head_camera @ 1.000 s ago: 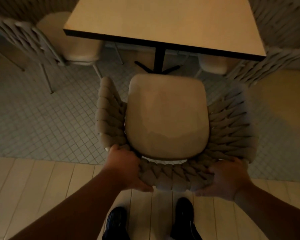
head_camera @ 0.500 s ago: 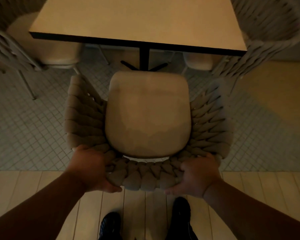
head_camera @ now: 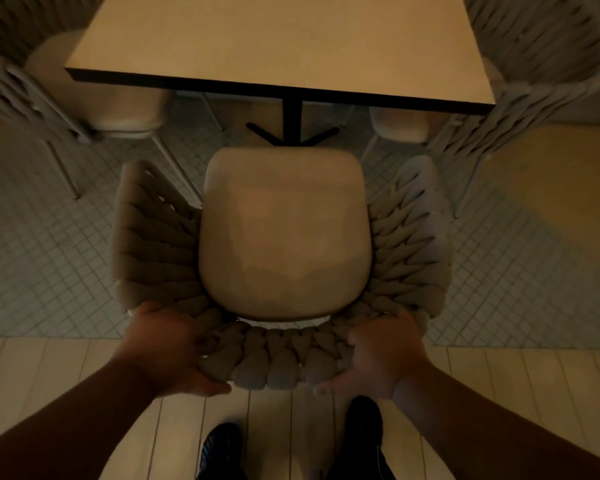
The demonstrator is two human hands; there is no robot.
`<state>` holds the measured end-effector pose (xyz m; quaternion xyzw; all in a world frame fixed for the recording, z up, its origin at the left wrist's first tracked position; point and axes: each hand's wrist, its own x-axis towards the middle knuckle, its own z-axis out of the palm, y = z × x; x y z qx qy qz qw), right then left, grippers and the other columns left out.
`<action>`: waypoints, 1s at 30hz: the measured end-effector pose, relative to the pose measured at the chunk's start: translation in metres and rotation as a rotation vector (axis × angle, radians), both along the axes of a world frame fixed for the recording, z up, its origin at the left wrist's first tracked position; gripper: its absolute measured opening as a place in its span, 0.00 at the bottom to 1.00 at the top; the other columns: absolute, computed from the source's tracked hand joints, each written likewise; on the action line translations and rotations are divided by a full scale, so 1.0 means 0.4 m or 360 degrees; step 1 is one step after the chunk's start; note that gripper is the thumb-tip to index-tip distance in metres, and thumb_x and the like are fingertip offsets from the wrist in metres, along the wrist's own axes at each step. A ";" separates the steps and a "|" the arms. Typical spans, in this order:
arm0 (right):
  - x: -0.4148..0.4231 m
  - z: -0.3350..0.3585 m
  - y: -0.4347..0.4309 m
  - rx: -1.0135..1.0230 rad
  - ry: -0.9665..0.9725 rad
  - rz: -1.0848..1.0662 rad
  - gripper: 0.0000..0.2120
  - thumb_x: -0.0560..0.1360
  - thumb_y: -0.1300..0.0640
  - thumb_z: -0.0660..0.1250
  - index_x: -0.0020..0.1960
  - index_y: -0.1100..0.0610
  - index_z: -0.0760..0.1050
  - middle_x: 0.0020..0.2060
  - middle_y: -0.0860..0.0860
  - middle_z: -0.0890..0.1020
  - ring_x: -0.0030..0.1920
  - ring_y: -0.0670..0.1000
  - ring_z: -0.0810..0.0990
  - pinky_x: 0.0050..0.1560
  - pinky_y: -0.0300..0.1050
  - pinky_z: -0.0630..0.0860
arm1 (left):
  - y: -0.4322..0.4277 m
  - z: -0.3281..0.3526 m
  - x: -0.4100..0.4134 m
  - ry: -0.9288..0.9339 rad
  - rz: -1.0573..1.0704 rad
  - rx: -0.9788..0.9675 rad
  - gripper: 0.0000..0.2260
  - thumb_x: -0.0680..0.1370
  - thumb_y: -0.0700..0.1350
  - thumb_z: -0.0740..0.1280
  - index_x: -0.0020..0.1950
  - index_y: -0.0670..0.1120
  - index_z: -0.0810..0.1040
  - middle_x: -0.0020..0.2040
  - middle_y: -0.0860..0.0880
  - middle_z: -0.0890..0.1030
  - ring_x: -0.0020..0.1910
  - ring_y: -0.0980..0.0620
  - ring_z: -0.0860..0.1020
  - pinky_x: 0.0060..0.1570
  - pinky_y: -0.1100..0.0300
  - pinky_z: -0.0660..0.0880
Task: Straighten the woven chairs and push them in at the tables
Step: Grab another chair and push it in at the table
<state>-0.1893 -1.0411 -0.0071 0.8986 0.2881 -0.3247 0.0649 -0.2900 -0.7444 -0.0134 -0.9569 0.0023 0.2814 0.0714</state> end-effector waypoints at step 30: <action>0.107 -0.140 -0.103 0.1134 -0.0282 -0.1940 0.46 0.75 0.64 0.66 0.81 0.36 0.48 0.72 0.56 0.73 0.64 0.62 0.77 0.60 0.63 0.80 | 0.090 -0.126 0.007 -0.1281 0.2259 -0.1450 0.44 0.72 0.38 0.67 0.79 0.67 0.52 0.73 0.47 0.74 0.67 0.41 0.76 0.63 0.35 0.75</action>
